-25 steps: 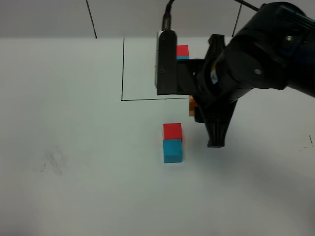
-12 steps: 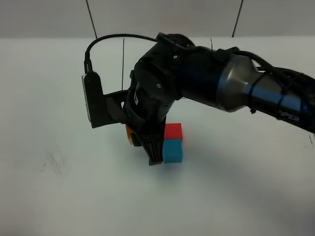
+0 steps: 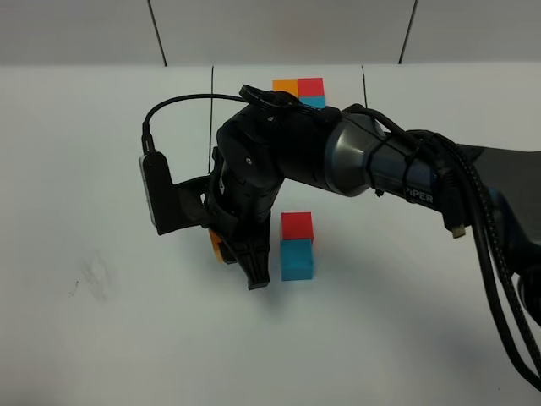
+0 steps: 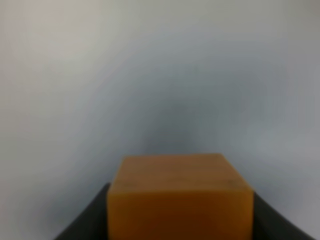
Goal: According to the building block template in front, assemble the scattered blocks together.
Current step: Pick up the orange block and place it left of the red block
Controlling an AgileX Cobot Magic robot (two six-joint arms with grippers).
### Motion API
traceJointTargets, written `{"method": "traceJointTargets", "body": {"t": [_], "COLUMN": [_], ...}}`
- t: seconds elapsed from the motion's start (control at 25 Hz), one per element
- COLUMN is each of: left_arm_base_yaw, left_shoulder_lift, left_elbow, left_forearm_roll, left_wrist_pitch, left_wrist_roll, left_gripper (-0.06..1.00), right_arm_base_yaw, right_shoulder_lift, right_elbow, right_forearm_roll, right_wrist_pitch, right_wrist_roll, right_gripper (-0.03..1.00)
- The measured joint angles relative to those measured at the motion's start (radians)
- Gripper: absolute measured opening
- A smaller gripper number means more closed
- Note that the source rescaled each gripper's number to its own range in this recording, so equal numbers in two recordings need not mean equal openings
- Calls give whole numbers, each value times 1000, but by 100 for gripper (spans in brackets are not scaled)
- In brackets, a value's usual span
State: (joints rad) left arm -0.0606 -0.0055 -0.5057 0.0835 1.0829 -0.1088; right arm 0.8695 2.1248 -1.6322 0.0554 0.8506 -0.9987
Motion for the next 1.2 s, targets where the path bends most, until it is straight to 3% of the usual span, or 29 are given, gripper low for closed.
{"method": "traceJointTargets", "body": {"t": [0.4,1.2], "left_arm_base_yaw": [0,0], "left_shoulder_lift": [0,0], "left_elbow": [0,0], "left_forearm_roll": [0,0], "left_wrist_pitch": [0,0], "left_wrist_roll": [0,1], "left_gripper": [0,0], "right_arm_base_yaw": [-42,-55], "right_shoulder_lift": [22,96], "right_elbow": [-12,-13], "right_forearm_roll": [0,31], "right_wrist_pitch": [34,-13], "right_wrist_roll": [10,44], "right_gripper": [43,43]}}
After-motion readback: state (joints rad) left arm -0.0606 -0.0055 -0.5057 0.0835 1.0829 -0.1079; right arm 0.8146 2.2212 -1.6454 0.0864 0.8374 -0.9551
